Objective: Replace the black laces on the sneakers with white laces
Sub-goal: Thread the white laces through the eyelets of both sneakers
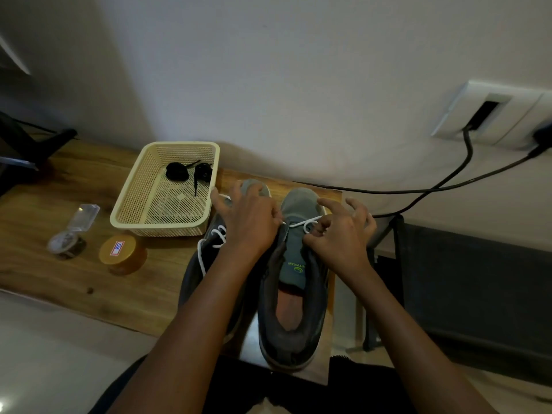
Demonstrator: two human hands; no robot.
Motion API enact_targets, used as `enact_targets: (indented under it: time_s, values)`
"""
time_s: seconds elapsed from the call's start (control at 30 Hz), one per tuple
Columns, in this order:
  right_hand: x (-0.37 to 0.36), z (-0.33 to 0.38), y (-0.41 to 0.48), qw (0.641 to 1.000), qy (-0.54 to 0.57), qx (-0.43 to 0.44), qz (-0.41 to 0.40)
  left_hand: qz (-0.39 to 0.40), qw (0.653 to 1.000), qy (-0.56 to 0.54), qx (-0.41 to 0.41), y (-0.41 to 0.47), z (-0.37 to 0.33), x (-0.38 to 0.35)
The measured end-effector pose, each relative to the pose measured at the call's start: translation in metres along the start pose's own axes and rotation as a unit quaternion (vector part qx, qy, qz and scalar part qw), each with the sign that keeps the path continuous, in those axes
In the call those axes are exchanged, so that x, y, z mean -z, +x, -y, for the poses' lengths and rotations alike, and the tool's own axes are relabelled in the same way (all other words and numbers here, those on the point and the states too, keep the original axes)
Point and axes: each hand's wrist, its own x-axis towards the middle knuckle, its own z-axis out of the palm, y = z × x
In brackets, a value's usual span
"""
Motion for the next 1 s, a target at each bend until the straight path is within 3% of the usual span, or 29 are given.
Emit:
enact_targets:
  time_s: [0.2, 0.4, 0.57, 0.8, 1.0]
  values:
    - [0.001, 0.000, 0.000, 1.000, -0.003, 0.001, 0.004, -0.117, 0.985, -0.036, 0.120, 0.005, 0.012, 0.007]
    - [-0.002, -0.003, 0.002, 1.000, -0.006, 0.006, 0.001, -0.030, 0.999, -0.028, -0.006, 0.000, 0.000, 0.005]
    - [-0.005, -0.004, 0.004, 1.000, -0.010, 0.007, 0.001, 0.012, 1.000, 0.006, -0.003, -0.002, 0.000, 0.000]
    - [-0.007, -0.010, 0.005, 1.000, 0.003, 0.006, 0.000, -0.121, 0.984, -0.063, 0.113, 0.006, 0.013, 0.015]
    - [-0.009, -0.011, 0.006, 1.000, 0.006, 0.012, -0.003, -0.031, 0.999, -0.029, -0.015, 0.003, 0.005, 0.010]
